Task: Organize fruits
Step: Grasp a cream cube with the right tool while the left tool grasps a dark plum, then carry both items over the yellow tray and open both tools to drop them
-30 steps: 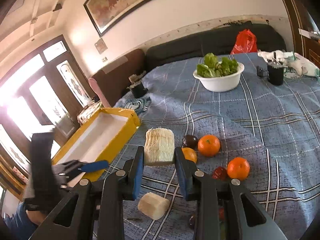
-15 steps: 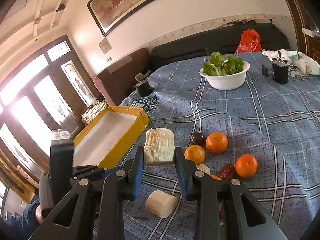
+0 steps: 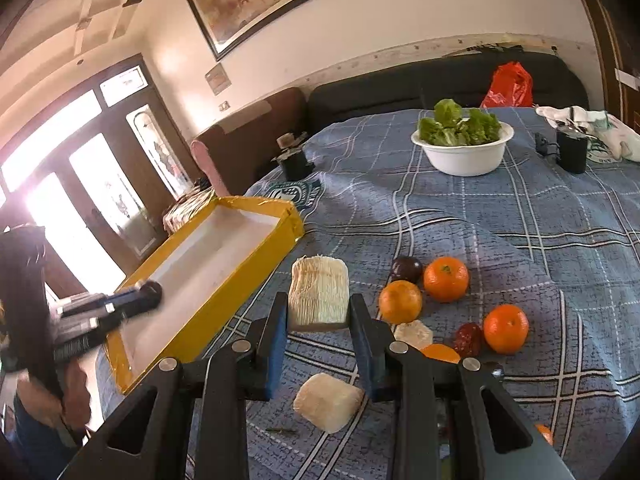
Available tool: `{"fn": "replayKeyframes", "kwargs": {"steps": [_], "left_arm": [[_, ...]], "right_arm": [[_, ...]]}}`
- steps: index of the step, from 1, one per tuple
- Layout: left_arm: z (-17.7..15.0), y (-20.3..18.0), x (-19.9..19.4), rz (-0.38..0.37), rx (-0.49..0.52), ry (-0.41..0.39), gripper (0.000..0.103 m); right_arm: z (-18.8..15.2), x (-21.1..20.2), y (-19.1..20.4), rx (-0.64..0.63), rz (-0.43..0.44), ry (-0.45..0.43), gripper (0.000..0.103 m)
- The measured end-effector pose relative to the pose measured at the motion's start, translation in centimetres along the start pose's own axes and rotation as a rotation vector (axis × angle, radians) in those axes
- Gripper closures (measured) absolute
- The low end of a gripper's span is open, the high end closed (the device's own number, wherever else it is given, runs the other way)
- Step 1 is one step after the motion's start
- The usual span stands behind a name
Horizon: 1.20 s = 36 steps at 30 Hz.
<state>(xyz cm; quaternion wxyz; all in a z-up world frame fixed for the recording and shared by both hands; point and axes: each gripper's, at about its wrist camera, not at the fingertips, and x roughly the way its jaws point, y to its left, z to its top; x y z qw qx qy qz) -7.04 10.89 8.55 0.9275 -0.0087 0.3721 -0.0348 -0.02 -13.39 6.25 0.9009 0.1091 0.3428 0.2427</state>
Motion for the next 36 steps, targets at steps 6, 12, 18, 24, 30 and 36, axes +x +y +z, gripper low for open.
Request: {"fn": "replayKeyframes", "kwargs": {"steps": [6,12,18,24,30,36], "left_arm": [[-0.7,5.8,0.8,0.160,-0.005,-0.008,0.080],[-1.2,6.6,3.3,0.156,0.000,0.069,0.080],[-2.1,4.2,3.3,0.161,0.021,0.131,0.080],[-2.5,2.8,2.0,-0.016,-0.083,0.150,0.080],[1.1,6.0,1.2,0.023,-0.117,0.141,0.080],[4.8,10.7,5.7,0.087,-0.199,0.261,0.080]], "right_arm": [[-0.3,1.1,1.9,-0.044,0.017,0.039,0.069],[-0.6,1.8,4.4,-0.065,0.051,0.080,0.069],[-0.1,2.0,6.5,-0.062,0.090,0.107,0.069],[1.0,3.2,8.2,-0.064,0.110,0.149,0.069],[4.7,6.6,11.4,-0.068,0.147,0.206,0.069],[8.0,14.1,14.4,-0.090,0.095,0.302,0.069]]}}
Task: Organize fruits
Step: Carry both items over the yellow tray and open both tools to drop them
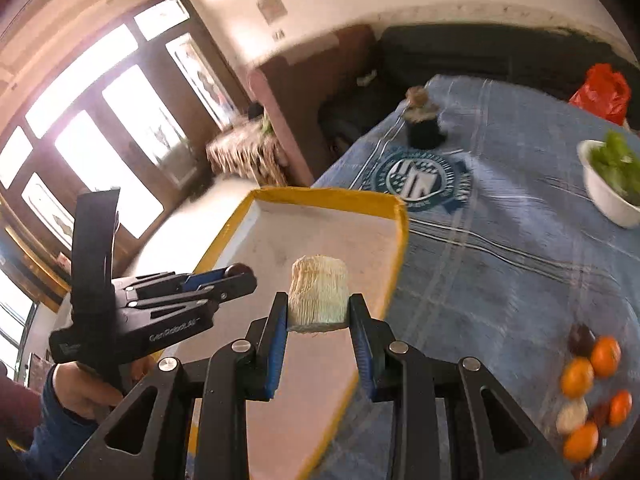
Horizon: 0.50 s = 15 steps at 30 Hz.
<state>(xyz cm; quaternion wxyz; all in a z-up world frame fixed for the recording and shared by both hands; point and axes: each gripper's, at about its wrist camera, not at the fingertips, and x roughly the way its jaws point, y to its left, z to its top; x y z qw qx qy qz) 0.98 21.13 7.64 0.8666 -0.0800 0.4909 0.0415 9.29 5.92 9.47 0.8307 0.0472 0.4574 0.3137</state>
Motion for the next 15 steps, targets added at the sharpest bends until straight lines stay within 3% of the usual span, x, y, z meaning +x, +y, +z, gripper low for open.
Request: {"fn": "replayKeyframes", "kwargs": {"steps": [2,6,9,15], "left_arm": [[0.9,-0.5,1.5,0.027,0.038,0.034,0.080],[2.2,-0.1,5.1,0.007,-0.024,0.113,0.080],[2.4,-0.6,5.9,0.036,-0.003,0.097,0.080],[2.6,-1.2,6.4,0.054,0.025,0.079,0.079]], "right_arm": [[1.5,2.3,-0.2,0.006,-0.037,0.032,0.069],[3.5,6.4,-1.5,0.067,-0.058,0.110,0.069],[4.1,8.2,-1.4,0.035,-0.130,0.128,0.069],[4.2,11.0,-2.0,0.031,-0.169,0.174,0.069]]}}
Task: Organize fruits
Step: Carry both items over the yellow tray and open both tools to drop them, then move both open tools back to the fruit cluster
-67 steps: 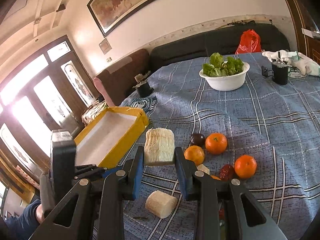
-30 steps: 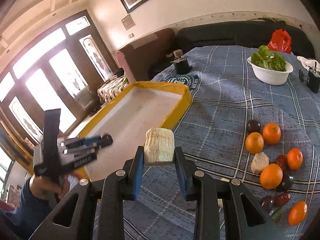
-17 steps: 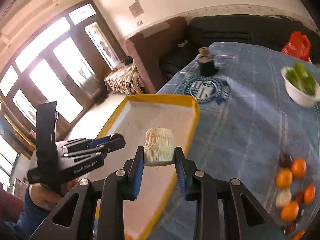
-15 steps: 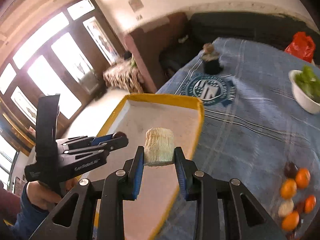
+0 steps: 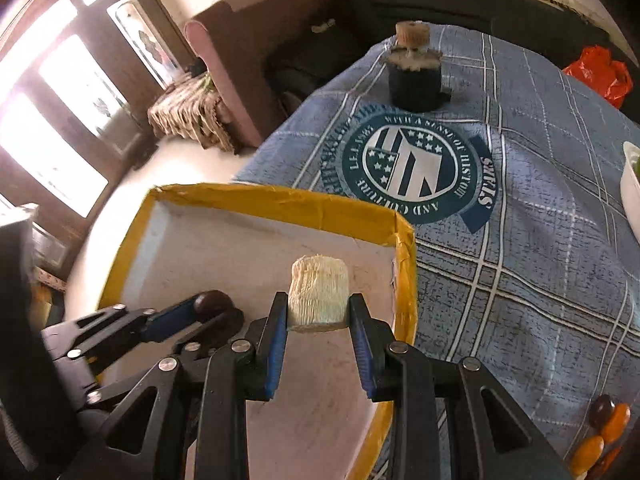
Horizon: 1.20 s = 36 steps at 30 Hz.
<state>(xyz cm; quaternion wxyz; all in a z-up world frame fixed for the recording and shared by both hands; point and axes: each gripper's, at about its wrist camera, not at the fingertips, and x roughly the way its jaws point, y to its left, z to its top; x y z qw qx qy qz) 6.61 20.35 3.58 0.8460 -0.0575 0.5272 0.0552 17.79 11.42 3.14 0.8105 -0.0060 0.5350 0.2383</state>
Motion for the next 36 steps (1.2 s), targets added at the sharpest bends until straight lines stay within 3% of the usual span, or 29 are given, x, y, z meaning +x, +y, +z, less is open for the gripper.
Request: {"fn": "replayKeyframes", "kwargs": {"steps": [3,7,9,14,19,24,27,30,33,36], "left_arm": [[-0.2,0.1,0.1,0.001,0.014,-0.018,0.077],[-0.2,-0.2,0.1,-0.028,0.033,-0.036,0.057],[-0.3,-0.5,0.2,-0.029,0.047,-0.042,0.052],[-0.3,-0.4,0.3,-0.024,0.047,-0.042,0.038],[-0.5,0.2,0.1,-0.040,0.023,-0.044,0.037],[-0.9,0.6,-1.1,-0.047,0.005,-0.062,0.037],[-1.6,0.6,-2.7,-0.058,0.007,-0.097,0.036],[-2.4,0.2,-4.1,-0.045,0.010,-0.132,0.034],[-3.6,-0.6,-6.5,-0.034,0.020,-0.195,0.033],[-4.9,-2.1,-9.0,-0.011,0.031,-0.272,0.028]], "right_arm": [[0.0,0.8,-0.1,-0.003,-0.007,0.005,0.069],[-0.1,1.0,0.5,-0.032,-0.024,-0.005,0.069],[-0.2,1.1,0.9,-0.048,-0.032,-0.005,0.067],[-0.4,1.0,1.5,-0.073,-0.020,-0.009,0.050],[-0.6,0.2,1.4,-0.073,-0.015,-0.029,0.038],[-1.0,-2.3,0.6,-0.050,0.024,-0.087,0.037],[-2.0,-4.9,-0.2,-0.030,0.039,-0.144,0.033],[-4.0,-7.7,-0.9,-0.038,-0.004,-0.211,0.028],[-6.5,-10.2,-2.4,-0.010,0.059,-0.241,0.028],[-9.1,-12.3,-3.7,-0.008,0.061,-0.275,0.028]]}}
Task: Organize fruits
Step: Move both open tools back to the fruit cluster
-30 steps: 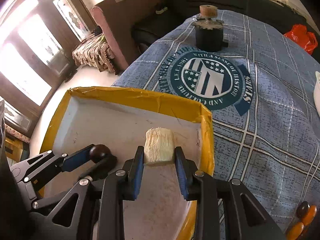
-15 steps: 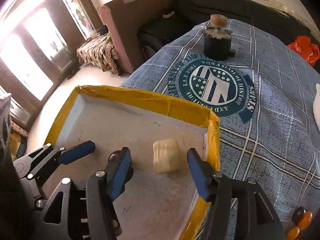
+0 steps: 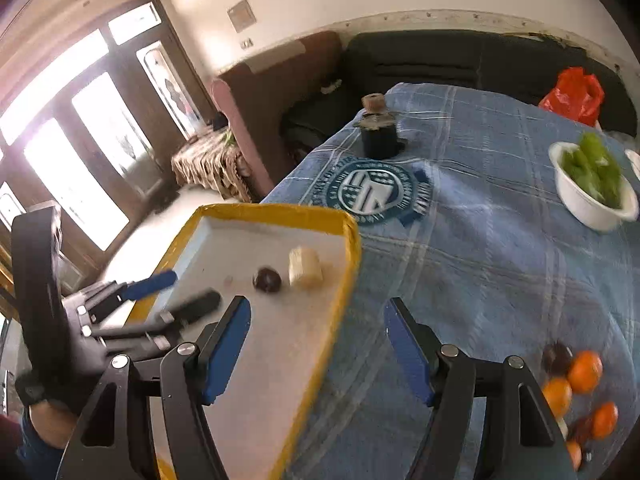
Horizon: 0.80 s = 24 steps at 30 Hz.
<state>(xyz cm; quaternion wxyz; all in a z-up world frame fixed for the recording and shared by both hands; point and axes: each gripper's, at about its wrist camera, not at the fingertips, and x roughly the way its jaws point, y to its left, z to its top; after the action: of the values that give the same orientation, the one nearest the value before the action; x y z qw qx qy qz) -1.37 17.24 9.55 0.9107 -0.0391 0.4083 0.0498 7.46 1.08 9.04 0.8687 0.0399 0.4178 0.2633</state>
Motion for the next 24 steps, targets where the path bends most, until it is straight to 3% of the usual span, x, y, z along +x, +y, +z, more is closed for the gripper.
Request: {"fn": "replayKeyframes", "kwargs": {"steps": [7,12,15,19,21,24], "left_arm": [[-2.8,-6.3,-5.5,0.052,0.089,-0.166,0.017],[-4.6,-12.5,-7.2,0.108,0.196,-0.244,0.011],[-5.8,-15.6,-7.6,0.153,0.259,-0.289,0.006],[-7.0,-18.3,-7.6,0.194,0.330,-0.319,0.005],[-7.3,-18.9,-7.4,0.207,0.350,-0.322,0.005],[-7.5,-19.7,-6.9,0.229,0.367,-0.320,0.005]], "right_arm": [[-6.0,-7.7,-3.6,0.086,0.037,-0.112,0.028],[-9.1,-12.9,-5.6,0.080,-0.049,-0.210,0.028],[-10.5,-15.2,-7.0,0.100,-0.037,-0.280,0.027],[-11.6,-16.6,-8.4,0.080,-0.107,-0.364,0.017],[-11.8,-16.4,-9.2,0.093,-0.136,-0.377,0.017],[-12.1,-15.9,-10.5,0.123,-0.103,-0.383,0.017]]}}
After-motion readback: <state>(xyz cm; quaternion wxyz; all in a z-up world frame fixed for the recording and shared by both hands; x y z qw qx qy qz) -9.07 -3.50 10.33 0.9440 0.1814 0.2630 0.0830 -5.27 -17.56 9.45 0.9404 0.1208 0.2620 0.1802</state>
